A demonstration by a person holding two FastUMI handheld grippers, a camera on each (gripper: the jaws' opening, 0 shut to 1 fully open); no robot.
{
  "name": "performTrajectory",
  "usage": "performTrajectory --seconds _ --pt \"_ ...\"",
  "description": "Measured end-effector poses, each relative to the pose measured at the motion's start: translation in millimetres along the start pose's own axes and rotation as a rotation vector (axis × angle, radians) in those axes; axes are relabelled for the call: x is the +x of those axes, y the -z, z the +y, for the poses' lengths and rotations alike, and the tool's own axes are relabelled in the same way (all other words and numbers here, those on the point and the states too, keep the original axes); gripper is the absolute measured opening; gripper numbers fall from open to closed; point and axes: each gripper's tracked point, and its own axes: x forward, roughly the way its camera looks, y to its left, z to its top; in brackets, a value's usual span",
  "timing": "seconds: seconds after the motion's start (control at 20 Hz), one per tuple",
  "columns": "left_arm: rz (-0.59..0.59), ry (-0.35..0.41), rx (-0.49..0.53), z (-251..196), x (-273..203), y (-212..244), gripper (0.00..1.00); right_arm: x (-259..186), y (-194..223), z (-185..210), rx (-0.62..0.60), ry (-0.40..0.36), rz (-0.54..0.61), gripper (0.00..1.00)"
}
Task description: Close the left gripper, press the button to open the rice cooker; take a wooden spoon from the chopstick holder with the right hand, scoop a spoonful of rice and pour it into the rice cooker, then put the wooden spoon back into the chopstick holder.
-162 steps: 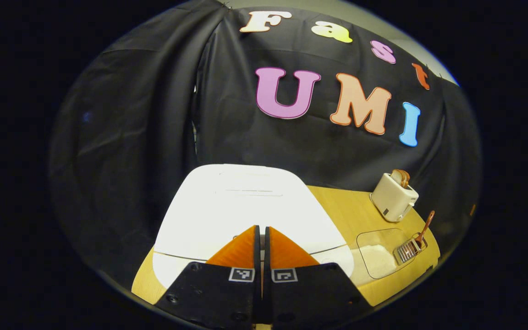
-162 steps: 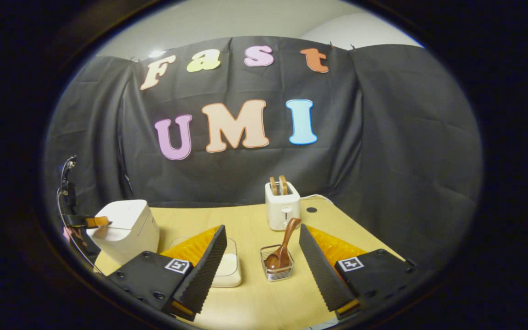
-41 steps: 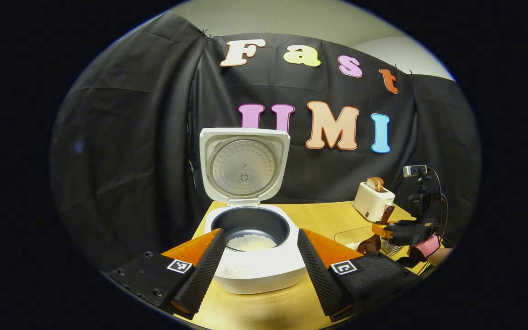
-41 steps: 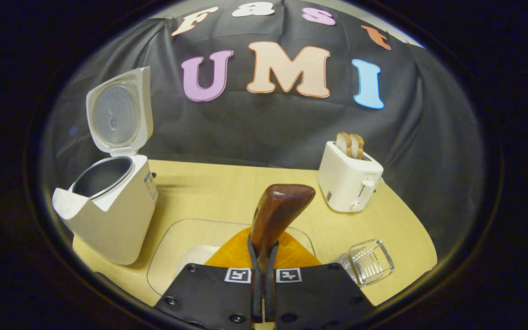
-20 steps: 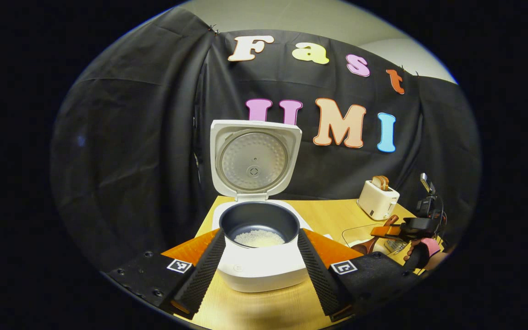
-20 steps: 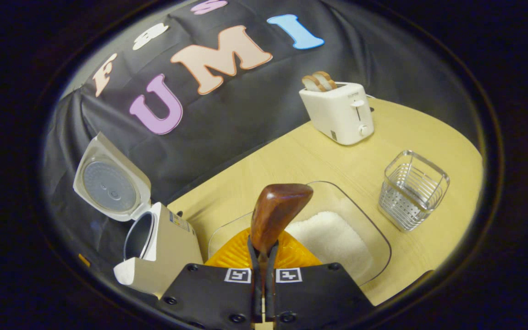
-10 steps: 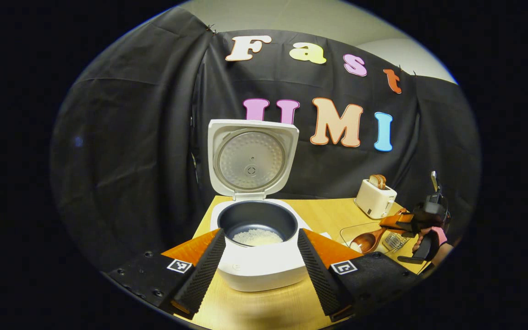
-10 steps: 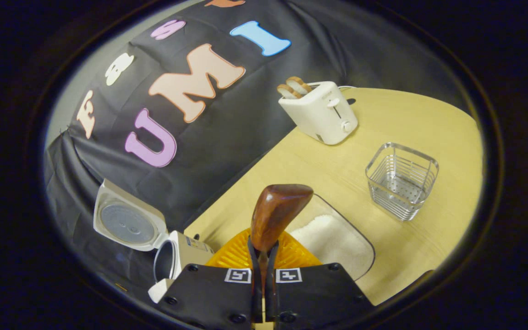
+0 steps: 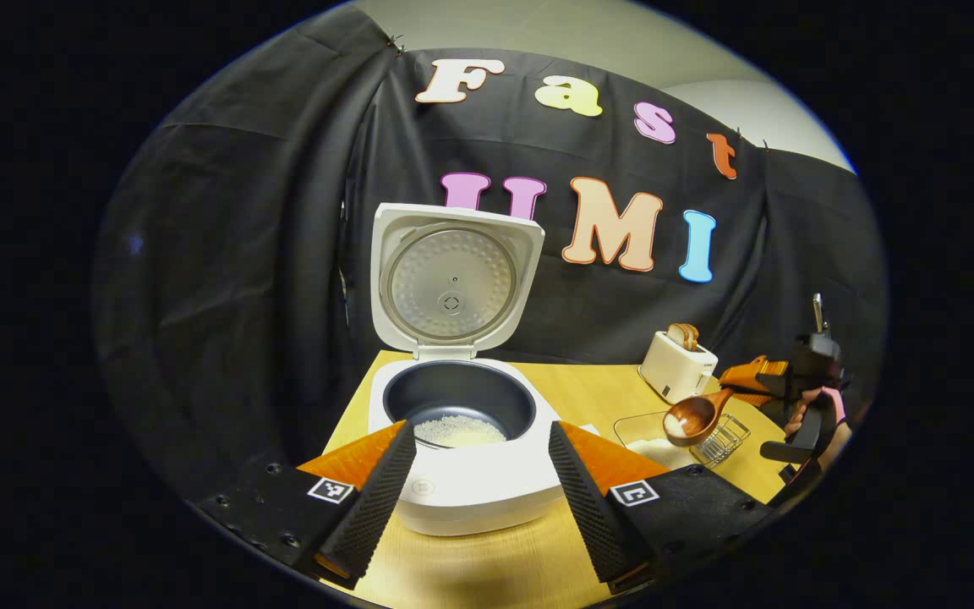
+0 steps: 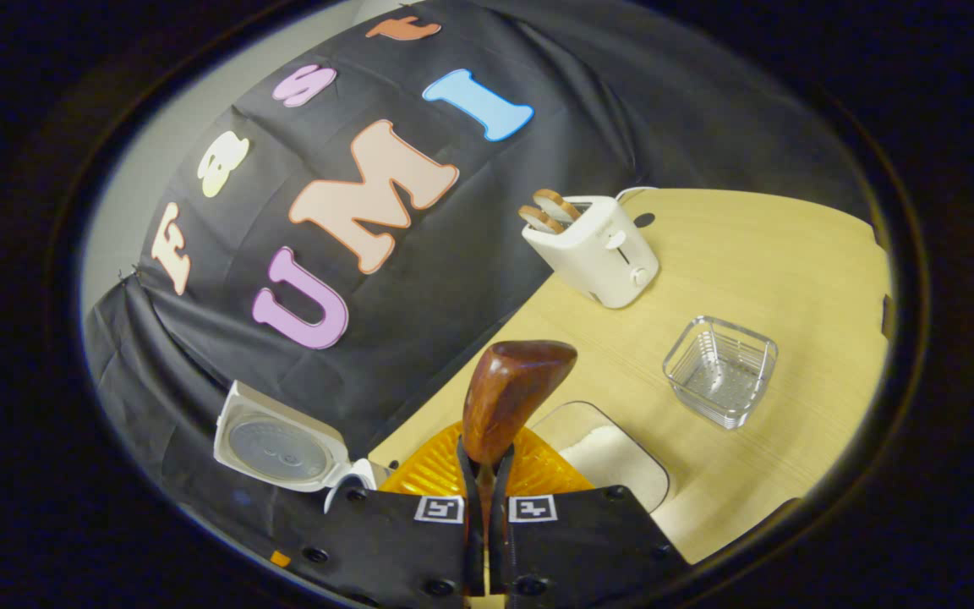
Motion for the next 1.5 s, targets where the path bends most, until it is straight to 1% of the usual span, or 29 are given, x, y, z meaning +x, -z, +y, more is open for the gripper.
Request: performTrajectory --seconds 0.15,0.3,0.45,0.6,0.65,0.7,0.85,1.05,1.25,1.35,1.5 --pt "0.002 -0.022 0.015 8 -1 0 0.94 -9 -15 21 0.0 -0.027 -0.016 0.06" --pt "-0.006 -0.032 0.008 14 -5 -1 0.94 -15 -24 49 -0.002 -0.057 -0.022 0.06" --pt "-0.01 -0.058 -0.008 23 -9 1 0.94 -18 -24 92 -0.005 -0.126 0.003 0.06" --pt "-0.015 -0.092 -0.037 35 -15 5 0.94 -18 -16 139 -0.044 -0.195 0.03 0.06" --pt "-0.018 -0.107 -0.045 39 -18 6 0.94 -17 -12 156 -0.054 -0.222 0.044 0.05" --pt "-0.015 -0.124 -0.05 44 -20 9 0.94 -18 -6 174 -0.064 -0.248 0.06 0.06" --pt "-0.019 -0.184 -0.055 60 -38 15 0.94 -11 16 216 -0.107 -0.316 0.106 0.06" --pt "-0.015 -0.238 -0.092 73 -60 23 0.94 3 55 265 -0.175 -0.381 0.174 0.06" --pt "-0.023 -0.308 -0.109 89 -81 28 0.94 25 101 298 -0.272 -0.412 0.218 0.06" --pt "-0.022 -0.338 -0.111 96 -87 29 0.94 34 123 308 -0.343 -0.418 0.227 0.06" --pt "-0.016 -0.373 -0.11 105 -95 33 0.94 46 149 319 -0.474 -0.424 0.205 0.05"
